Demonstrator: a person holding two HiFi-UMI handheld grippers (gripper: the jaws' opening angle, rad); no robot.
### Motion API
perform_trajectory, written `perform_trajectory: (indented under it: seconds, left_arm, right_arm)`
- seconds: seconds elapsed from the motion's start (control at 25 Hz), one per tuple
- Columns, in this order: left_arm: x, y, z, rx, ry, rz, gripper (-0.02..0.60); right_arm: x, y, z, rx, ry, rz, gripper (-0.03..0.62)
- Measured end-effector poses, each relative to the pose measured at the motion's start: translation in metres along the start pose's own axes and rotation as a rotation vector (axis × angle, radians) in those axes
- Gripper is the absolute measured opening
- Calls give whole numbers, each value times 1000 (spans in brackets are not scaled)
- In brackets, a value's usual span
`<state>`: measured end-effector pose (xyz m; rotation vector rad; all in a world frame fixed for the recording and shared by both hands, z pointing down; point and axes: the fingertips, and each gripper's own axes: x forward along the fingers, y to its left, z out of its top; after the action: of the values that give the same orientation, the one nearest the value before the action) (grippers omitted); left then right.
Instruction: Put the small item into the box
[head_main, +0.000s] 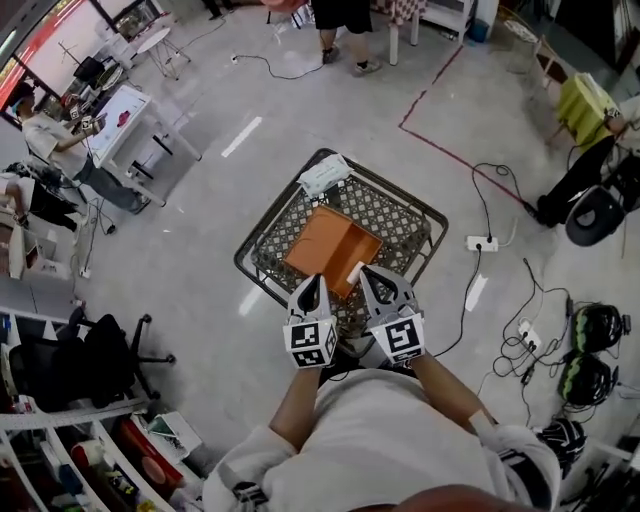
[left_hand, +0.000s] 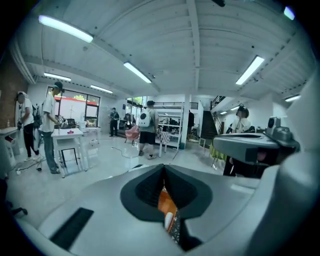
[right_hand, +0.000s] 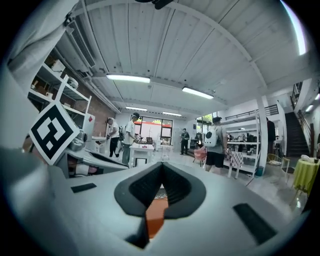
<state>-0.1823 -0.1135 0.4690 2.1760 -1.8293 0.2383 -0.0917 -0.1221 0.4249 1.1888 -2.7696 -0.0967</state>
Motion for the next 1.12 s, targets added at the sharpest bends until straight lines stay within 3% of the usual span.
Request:
perform_trajectory:
  seconds: [0.32, 0.48, 0.76, 1.12]
  left_arm:
    - [-47, 4, 62, 44, -166, 110, 9]
    - [-66, 3, 78, 75, -211, 138, 9]
    - [-75, -1, 80, 53, -227, 124, 9]
    - [-85, -13, 90, 67, -237, 85, 9]
  right_arm:
    - [-12, 4, 72, -36, -158, 40, 3]
    - [-19, 9, 82, -47, -161, 47, 3]
    - [-30, 10, 94, -116, -186, 40, 3]
    - [-45, 2, 94, -61, -131, -16, 3]
